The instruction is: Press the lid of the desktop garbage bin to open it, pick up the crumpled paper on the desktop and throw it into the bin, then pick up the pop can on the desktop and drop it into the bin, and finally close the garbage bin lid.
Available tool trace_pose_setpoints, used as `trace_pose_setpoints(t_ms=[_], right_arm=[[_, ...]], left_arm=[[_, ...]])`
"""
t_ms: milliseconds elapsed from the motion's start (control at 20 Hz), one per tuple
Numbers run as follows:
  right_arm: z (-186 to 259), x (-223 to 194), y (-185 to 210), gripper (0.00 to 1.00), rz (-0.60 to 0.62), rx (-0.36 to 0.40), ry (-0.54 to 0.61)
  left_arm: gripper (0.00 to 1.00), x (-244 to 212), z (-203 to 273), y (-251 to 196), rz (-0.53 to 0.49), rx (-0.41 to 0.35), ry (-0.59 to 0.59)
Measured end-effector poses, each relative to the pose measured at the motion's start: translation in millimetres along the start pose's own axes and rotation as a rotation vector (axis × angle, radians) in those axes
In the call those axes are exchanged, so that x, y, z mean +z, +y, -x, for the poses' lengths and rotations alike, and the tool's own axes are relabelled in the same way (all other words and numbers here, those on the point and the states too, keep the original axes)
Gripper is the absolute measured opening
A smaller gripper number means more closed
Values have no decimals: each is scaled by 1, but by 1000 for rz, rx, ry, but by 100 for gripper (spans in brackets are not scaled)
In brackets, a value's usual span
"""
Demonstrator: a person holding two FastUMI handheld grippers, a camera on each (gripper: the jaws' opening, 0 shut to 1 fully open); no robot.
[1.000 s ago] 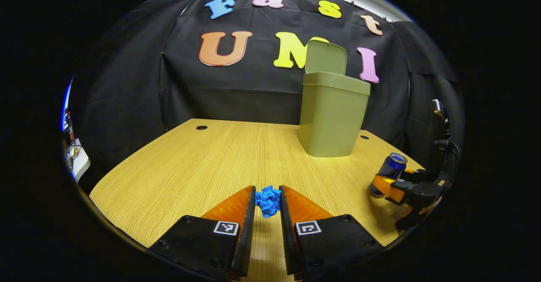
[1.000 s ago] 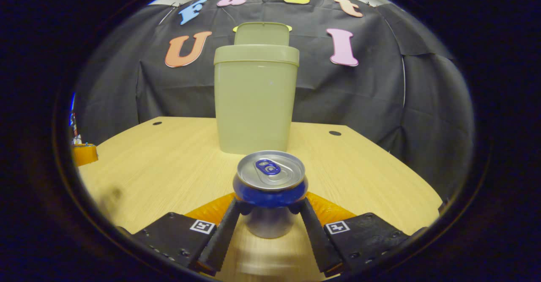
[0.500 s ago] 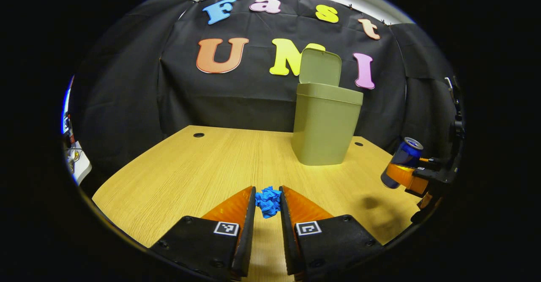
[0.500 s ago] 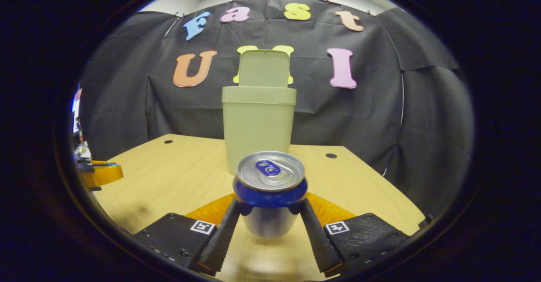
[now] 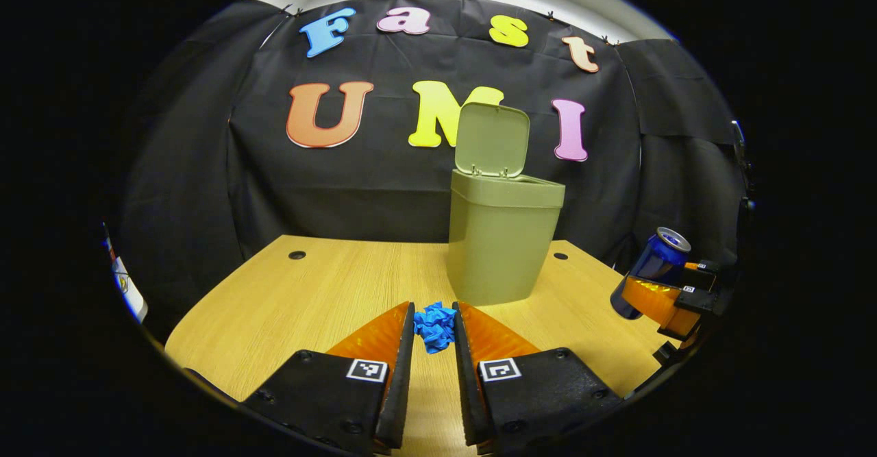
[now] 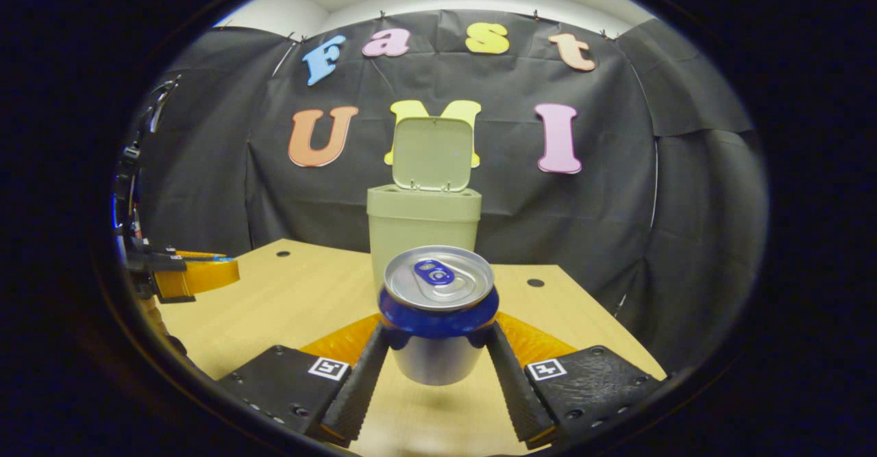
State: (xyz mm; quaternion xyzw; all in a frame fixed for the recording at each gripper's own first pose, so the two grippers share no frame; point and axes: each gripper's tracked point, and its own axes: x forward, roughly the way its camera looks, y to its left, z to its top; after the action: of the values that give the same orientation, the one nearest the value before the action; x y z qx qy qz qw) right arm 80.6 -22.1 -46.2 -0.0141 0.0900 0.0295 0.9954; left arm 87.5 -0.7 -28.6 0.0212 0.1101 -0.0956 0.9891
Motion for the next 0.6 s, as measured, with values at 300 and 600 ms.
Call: trace_pose_setpoints(t_ms=[300, 600], right_arm=[[-23, 20, -15, 79, -4, 8, 5], [-44, 9, -42, 78, -9, -14, 36]], left_arm=[[35, 58, -42, -25, -26, -29, -50], [35, 111, -123, -65, -14, -85, -51]])
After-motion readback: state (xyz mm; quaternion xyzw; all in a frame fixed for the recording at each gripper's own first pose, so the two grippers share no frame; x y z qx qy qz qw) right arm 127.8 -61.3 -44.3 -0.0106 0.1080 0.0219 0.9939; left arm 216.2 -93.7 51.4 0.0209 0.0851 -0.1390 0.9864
